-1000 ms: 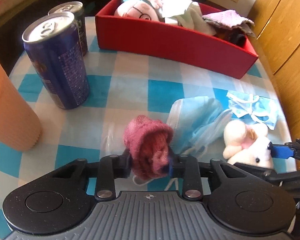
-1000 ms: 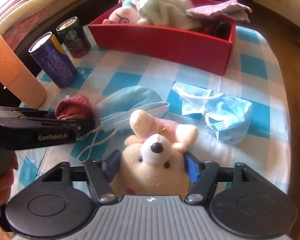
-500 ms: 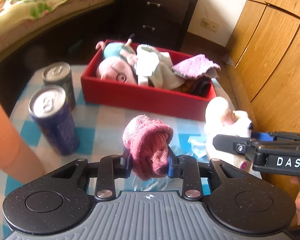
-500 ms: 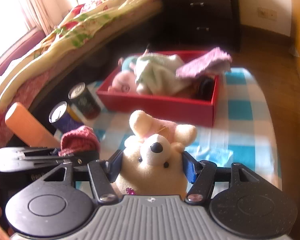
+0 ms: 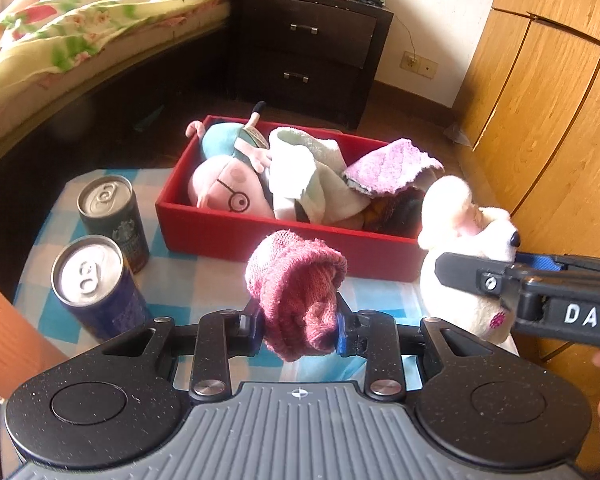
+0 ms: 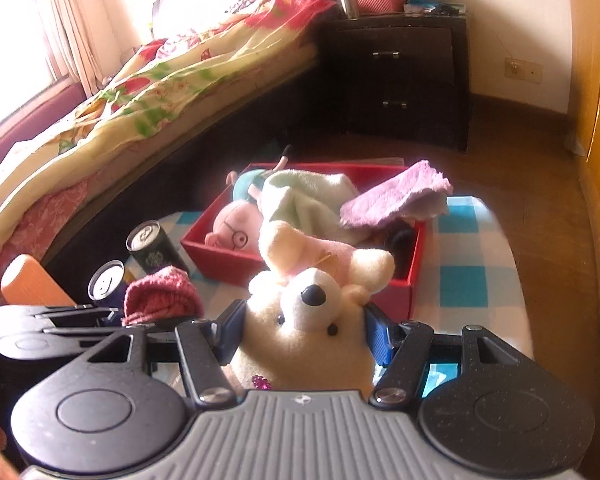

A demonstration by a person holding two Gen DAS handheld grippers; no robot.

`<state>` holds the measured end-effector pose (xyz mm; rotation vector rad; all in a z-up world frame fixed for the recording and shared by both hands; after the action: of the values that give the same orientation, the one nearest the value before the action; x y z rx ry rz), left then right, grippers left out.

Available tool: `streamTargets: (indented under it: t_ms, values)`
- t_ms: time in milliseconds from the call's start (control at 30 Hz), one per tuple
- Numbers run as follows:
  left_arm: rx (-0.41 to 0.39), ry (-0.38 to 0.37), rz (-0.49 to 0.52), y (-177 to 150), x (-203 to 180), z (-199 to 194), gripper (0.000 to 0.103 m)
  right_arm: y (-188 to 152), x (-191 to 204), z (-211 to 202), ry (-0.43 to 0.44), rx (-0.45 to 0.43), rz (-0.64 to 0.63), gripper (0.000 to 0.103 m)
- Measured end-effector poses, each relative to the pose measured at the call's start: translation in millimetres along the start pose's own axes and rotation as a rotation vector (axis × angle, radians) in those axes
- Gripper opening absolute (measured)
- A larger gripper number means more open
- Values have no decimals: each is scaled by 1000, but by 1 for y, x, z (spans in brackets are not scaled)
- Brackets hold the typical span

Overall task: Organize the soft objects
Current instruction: 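Carry the pink hat and white bunny into the red box with the left and right tools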

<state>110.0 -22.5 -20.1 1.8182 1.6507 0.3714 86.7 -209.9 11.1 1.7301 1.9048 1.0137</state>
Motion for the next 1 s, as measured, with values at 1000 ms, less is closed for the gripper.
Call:
streamTargets:
  t_ms: [1000]
  values:
    - [-61,64,58,58,-9,52,34,47,-33,48,-97,-49,4,40]
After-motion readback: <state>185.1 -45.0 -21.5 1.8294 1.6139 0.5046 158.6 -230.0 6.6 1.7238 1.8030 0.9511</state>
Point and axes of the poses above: each gripper's, at about its wrist camera, not at the fingertips, and z roughly the way its jaws point, x to its left, y to its top, the point moved 1 cm from there along z, roughly the way its jaws point, and after that the axes turned 5 degrees about -z, right-handed, at the moved point
